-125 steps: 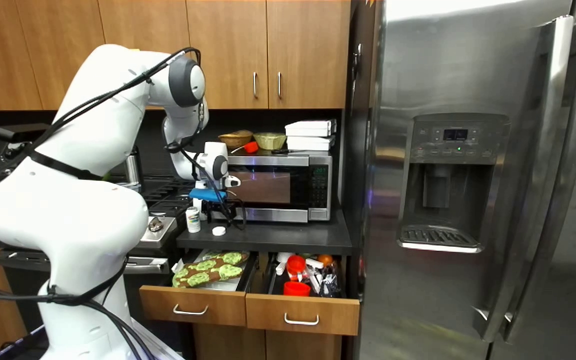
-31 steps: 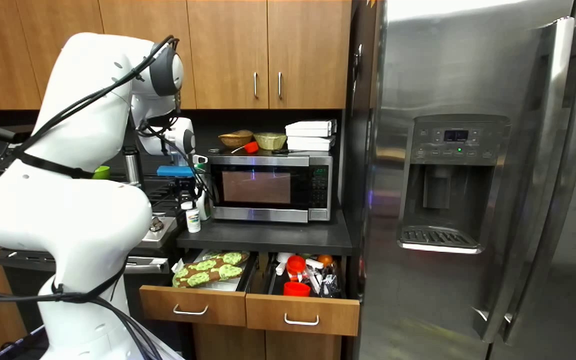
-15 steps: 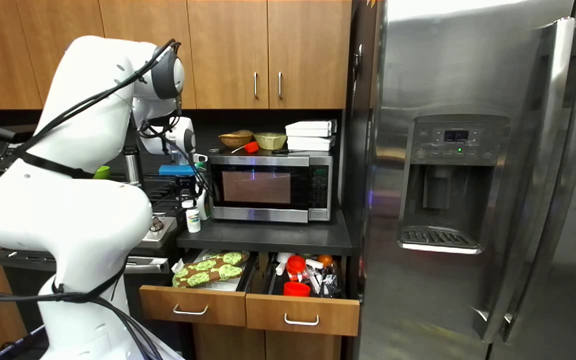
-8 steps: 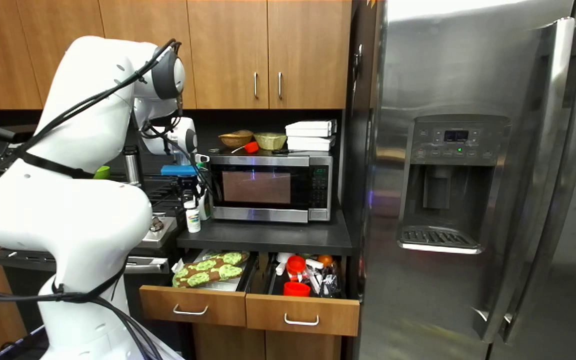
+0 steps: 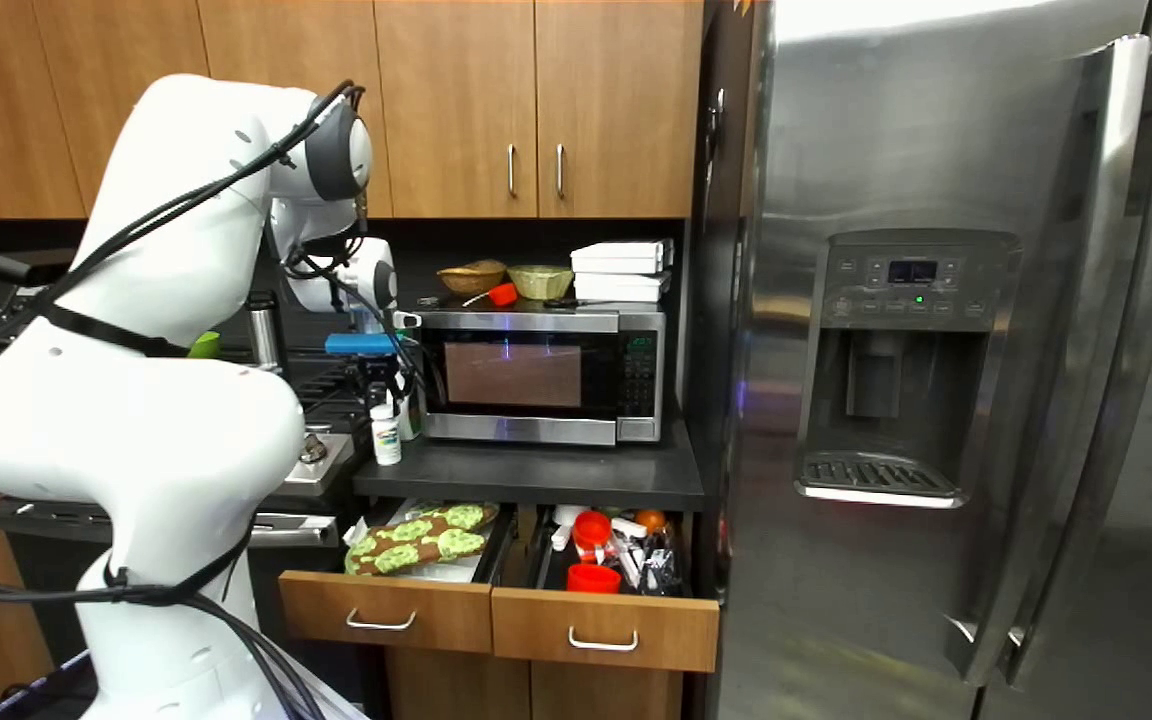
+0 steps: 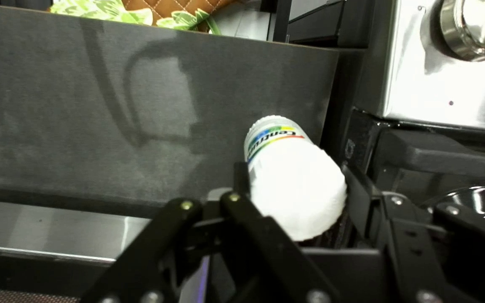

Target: Put the lid on the bottle

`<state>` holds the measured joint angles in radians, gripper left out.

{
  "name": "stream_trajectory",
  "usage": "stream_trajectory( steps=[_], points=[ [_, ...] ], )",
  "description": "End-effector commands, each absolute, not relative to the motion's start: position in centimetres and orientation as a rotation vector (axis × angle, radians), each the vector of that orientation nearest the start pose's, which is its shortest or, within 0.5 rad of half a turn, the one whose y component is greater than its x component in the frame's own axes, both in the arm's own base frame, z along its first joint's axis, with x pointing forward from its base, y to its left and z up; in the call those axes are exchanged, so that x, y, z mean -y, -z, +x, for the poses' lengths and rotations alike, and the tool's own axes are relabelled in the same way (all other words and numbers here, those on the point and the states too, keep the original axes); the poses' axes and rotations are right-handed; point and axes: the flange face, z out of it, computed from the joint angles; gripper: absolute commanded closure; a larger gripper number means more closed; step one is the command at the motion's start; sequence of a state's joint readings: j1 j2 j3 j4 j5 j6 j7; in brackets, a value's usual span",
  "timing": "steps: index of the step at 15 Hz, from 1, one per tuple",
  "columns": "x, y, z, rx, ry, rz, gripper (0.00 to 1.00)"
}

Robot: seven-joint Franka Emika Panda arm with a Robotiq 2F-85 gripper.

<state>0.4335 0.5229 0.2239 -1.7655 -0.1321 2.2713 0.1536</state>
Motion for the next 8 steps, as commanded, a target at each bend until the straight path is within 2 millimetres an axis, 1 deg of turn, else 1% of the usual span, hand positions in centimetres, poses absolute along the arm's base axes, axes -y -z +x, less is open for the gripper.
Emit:
stream_trajectory(
  steps=[1, 8],
  points=[
    [-39.01, -27.67, 53.53, 0.912, -0.001, -3.009, 0.69],
    [-39.12, -27.49, 53.56, 0.933, 0.003, -2.998, 0.69]
  ],
)
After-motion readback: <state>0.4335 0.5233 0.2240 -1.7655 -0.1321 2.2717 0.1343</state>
